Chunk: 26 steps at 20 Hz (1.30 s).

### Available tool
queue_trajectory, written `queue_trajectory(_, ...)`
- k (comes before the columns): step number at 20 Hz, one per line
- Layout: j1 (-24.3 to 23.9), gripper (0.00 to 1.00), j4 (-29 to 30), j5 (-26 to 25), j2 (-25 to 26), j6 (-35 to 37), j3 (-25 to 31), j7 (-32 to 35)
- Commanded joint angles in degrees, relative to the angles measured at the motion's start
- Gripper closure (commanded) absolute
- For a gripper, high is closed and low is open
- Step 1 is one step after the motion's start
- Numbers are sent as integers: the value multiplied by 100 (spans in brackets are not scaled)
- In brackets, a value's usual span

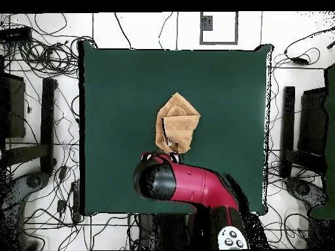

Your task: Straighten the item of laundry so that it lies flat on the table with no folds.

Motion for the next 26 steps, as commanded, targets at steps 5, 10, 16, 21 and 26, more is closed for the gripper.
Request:
queue_trajectory(5, 111, 0, -748, -205, 345, 749, 485, 238)
queue_trajectory(10, 25, 0, -794, -193, 479, 701, 552, 181)
queue_trajectory(16, 3, 0, -915, -207, 730, 517, 571, 209)
queue_trajectory(21, 69, 0, -1143, -214, 880, 551, 546, 232)
queue_trajectory(26, 96, 0, -1321, -210, 985, 653, 538, 216)
